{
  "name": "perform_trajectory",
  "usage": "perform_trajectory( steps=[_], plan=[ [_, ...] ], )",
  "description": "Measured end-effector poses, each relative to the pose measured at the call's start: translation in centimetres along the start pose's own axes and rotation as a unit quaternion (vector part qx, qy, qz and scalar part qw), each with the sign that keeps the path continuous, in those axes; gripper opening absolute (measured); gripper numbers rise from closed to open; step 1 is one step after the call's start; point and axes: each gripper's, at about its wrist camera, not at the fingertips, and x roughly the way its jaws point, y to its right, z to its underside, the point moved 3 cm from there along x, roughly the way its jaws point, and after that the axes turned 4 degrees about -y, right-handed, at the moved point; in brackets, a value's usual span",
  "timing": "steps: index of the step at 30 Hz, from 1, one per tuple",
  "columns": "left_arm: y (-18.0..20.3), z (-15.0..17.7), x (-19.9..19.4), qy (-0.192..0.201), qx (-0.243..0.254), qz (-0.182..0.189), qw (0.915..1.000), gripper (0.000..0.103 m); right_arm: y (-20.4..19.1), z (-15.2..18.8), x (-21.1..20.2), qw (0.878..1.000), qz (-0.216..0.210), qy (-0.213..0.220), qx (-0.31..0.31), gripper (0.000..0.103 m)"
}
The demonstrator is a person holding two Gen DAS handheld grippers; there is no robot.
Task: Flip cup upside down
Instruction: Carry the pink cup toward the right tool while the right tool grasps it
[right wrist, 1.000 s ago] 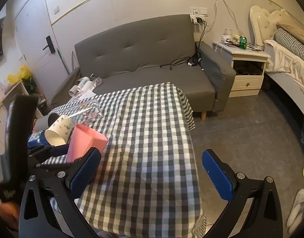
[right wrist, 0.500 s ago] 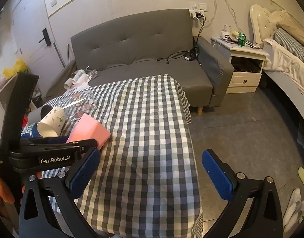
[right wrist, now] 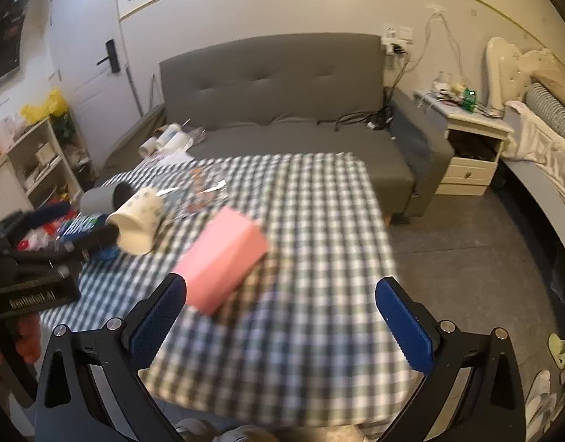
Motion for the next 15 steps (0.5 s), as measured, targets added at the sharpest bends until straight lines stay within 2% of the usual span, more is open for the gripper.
perform_trajectory(
  steps=[5,9,15],
  plan=[
    [-2.7,1.4,-0.9,0.038,-0.031,-0.040,0.9980,0.102,-4.3,0.7,2.1,0.999,-0.024,-0.016,-0.023,0.103],
    [-5.0,2.7,0.3,0.022,-0.073,-0.037,0.9964,0.102,-6.9,1.4,4.2,0.999,-0.028,-0.028,-0.036,0.103],
    [-5.9,3.8,0.5,0.017,-0.081,-0.030,0.9961,0.102,-7.5,1.6,6.8,0.999,0.004,-0.037,-0.014,0.103]
  ],
)
